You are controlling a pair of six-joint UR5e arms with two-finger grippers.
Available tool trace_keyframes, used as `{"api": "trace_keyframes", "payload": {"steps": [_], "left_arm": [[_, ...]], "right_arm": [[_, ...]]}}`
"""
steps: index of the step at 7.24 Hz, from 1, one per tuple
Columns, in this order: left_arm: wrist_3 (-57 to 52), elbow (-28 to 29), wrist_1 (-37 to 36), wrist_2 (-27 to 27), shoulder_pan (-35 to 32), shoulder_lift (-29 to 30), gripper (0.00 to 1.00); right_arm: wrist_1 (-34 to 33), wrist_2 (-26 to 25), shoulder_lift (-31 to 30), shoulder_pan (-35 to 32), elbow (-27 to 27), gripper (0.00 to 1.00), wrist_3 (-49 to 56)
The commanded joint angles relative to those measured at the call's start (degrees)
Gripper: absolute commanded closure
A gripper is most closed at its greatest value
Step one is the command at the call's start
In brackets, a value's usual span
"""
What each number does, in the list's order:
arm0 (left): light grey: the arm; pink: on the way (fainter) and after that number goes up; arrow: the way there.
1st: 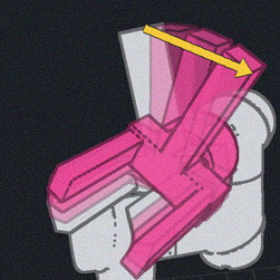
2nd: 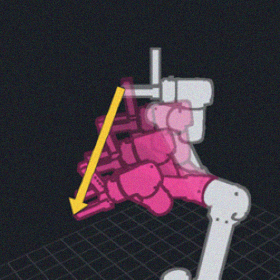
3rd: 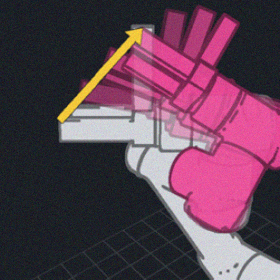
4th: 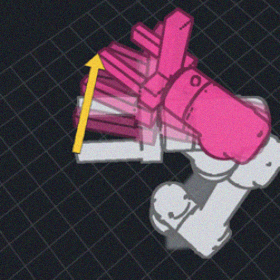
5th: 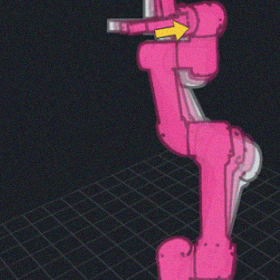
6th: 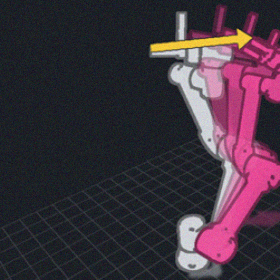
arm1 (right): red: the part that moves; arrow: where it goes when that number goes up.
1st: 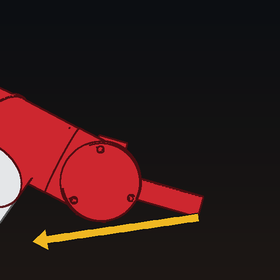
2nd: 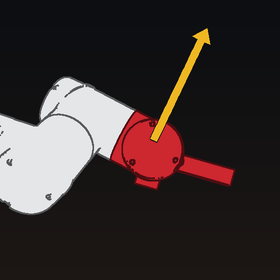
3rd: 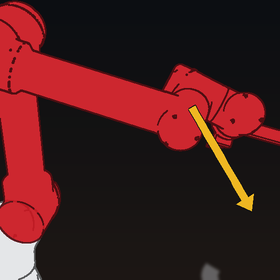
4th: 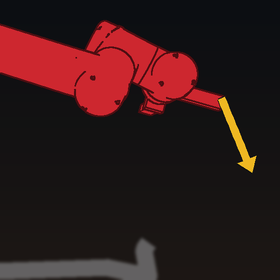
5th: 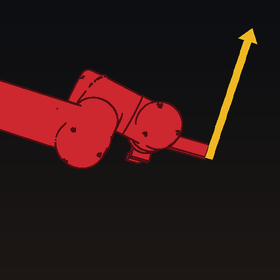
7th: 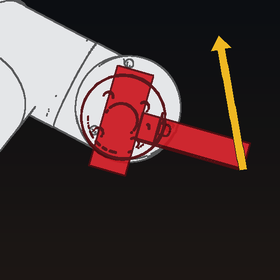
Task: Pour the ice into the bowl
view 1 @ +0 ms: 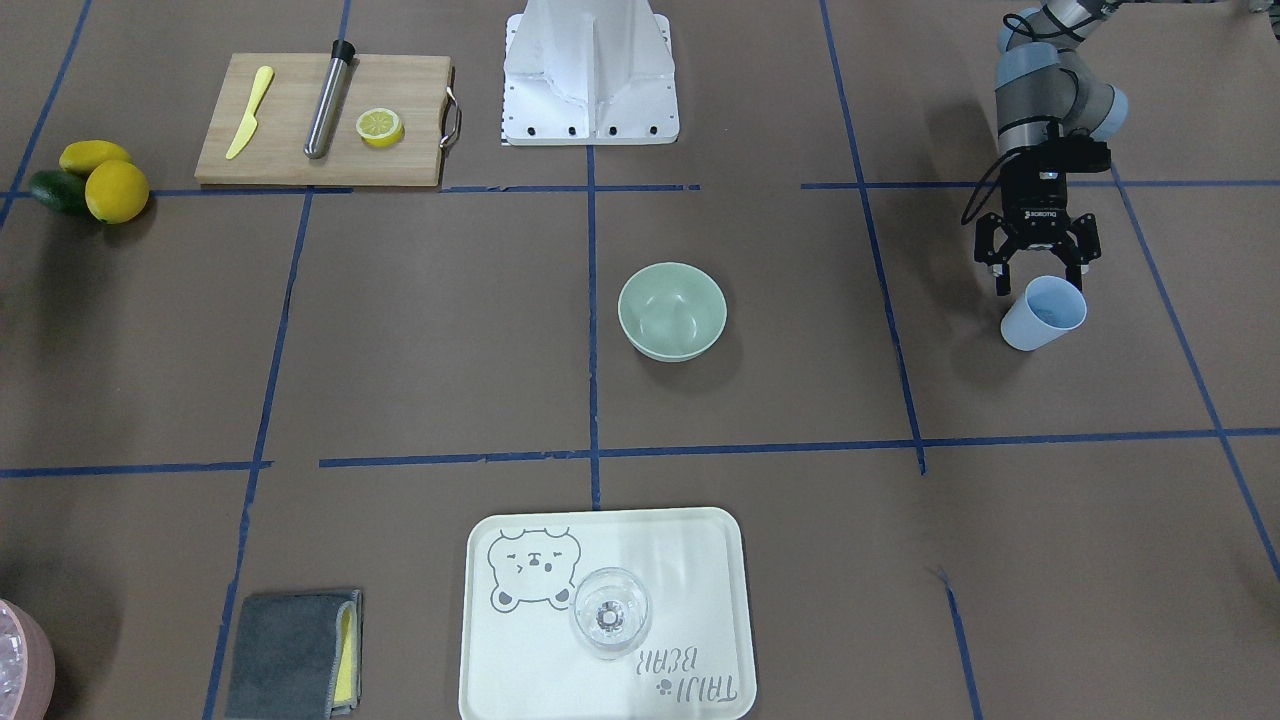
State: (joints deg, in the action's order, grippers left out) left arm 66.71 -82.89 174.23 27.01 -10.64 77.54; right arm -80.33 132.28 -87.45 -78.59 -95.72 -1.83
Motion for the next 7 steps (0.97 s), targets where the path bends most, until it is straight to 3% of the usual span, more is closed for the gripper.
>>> {"api": "trace_keyframes", "payload": {"steps": [1,7], "left_arm": [[0.0,1.84,0.06,-0.12,0.01,0.33,0.01],[-0.09,2.47,-0.29,1.55,-2.36,1.47,0.01]], "right_arm": [[0.0,0.0,0.0,-0.07,0.18,0.0,-0.02],[0.0,-0.09,0.09,-0.51,0.01,0.0,0.07]]}}
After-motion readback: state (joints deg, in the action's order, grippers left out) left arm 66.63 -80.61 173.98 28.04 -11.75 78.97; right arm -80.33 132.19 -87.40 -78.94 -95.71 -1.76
